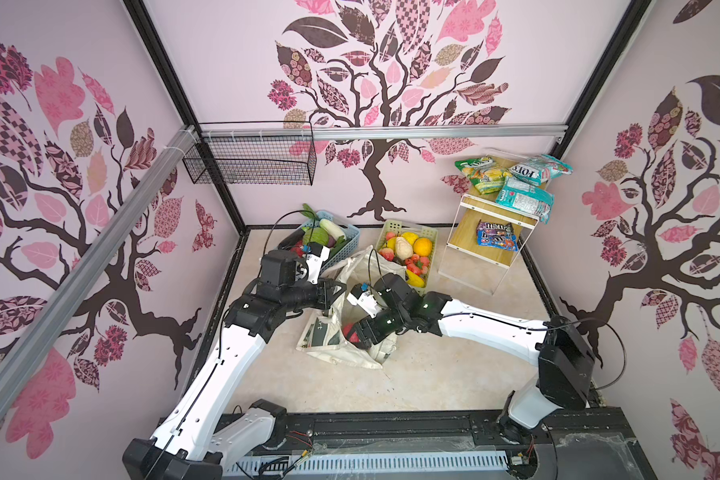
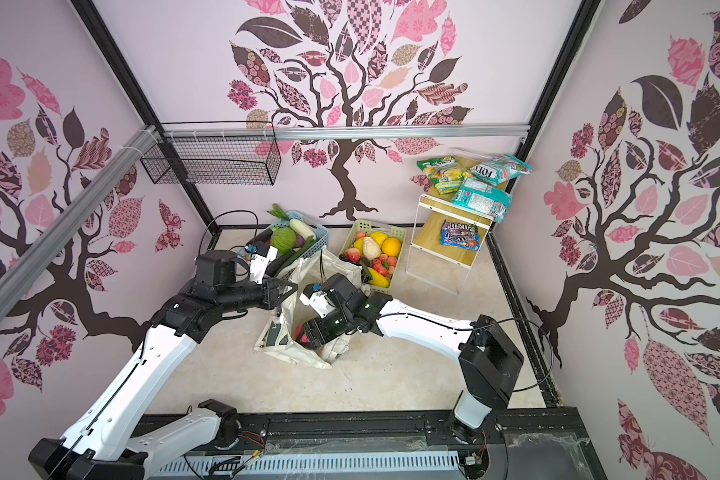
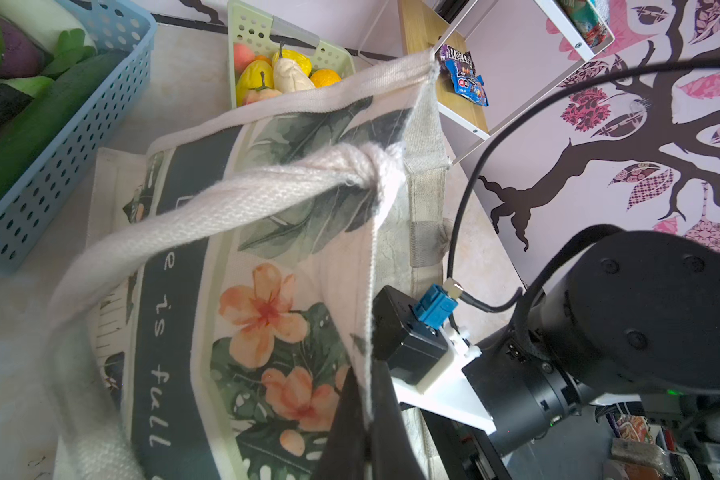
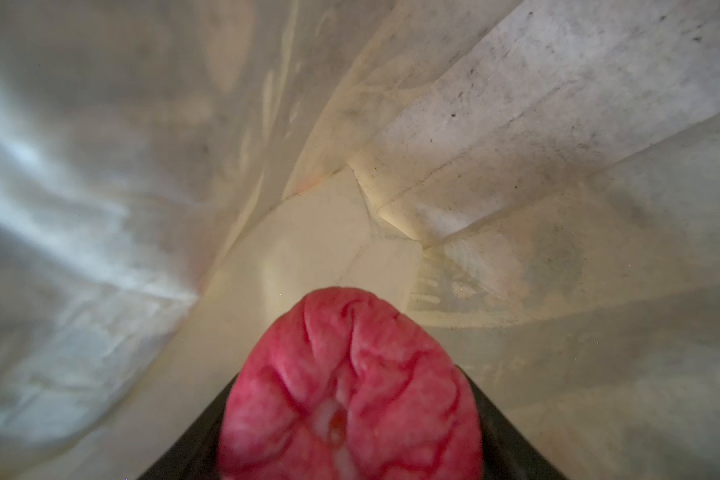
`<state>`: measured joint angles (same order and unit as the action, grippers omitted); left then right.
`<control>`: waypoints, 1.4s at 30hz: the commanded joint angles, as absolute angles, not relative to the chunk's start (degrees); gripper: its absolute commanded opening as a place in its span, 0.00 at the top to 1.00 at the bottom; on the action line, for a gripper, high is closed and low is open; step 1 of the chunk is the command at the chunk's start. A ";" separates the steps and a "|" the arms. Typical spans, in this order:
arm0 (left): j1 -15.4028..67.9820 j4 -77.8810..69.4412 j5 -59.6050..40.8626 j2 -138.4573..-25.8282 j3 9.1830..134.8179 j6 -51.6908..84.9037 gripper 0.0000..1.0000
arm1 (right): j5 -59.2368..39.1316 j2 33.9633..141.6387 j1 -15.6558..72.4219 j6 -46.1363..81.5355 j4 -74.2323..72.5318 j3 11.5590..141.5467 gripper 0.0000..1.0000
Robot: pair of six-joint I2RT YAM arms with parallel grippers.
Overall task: Place the food into the grocery bag and tie it
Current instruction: 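Lower the peach into the bag with the right gripper while the left holds the rim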
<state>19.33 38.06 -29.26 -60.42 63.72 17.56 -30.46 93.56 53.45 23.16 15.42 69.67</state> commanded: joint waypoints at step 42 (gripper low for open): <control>25.11 32.37 -30.99 -56.13 59.97 29.95 1.00 | -20.45 111.31 57.54 37.60 -8.39 68.54 0.29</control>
